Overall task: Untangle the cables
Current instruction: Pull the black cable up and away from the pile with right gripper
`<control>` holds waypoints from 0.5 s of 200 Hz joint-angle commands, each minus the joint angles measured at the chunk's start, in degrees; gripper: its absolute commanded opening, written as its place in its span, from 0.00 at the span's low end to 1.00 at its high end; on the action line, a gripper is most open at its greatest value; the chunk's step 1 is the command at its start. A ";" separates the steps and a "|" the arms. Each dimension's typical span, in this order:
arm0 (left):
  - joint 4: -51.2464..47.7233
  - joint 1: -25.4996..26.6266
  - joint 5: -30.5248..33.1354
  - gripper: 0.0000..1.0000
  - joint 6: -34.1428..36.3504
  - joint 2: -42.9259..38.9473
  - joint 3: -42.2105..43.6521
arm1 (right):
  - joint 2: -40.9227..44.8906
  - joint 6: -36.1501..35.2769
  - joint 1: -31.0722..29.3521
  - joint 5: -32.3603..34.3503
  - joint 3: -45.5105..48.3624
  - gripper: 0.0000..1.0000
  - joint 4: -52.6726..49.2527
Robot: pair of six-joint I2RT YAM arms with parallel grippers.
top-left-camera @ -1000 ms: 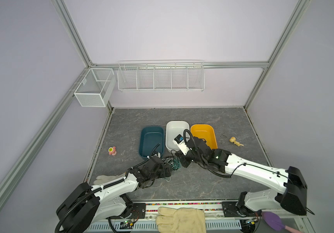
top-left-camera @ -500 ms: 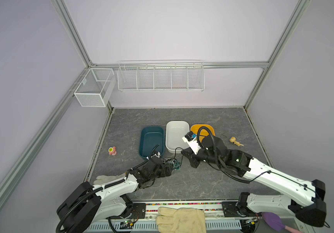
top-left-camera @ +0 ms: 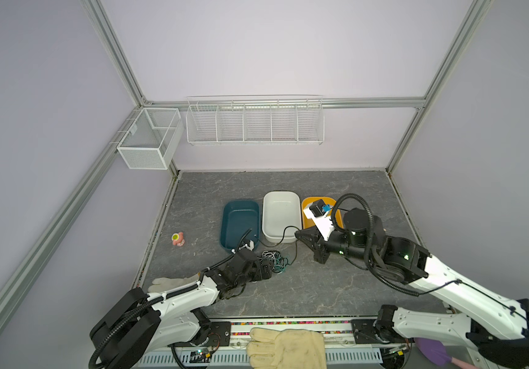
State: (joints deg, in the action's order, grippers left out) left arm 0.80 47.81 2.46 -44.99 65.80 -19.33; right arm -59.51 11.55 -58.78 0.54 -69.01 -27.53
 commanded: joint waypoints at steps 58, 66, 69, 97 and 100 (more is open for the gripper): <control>-5.28 0.22 1.23 0.98 -0.18 2.20 2.19 | 3.32 -2.35 -0.40 0.70 -7.34 0.06 -5.43; -5.16 0.22 1.19 0.98 -0.11 2.39 2.24 | 3.50 -2.72 -0.39 1.40 -8.29 0.06 -6.29; -5.19 0.19 1.23 0.98 -0.05 2.50 2.20 | 3.56 -2.82 -0.38 1.77 -8.60 0.06 -6.54; -4.85 0.18 1.19 0.98 0.33 3.78 1.82 | 3.69 -3.99 -0.45 3.33 -11.83 0.07 -9.74; -4.71 0.18 1.23 0.98 0.32 4.01 1.78 | 3.67 -4.07 -0.39 3.41 -12.06 0.07 -10.02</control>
State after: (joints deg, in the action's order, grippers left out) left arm 2.07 47.97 3.31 -44.34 66.92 -19.33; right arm -56.86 9.69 -58.78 2.09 -78.30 -34.54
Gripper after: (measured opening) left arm 0.978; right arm 0.067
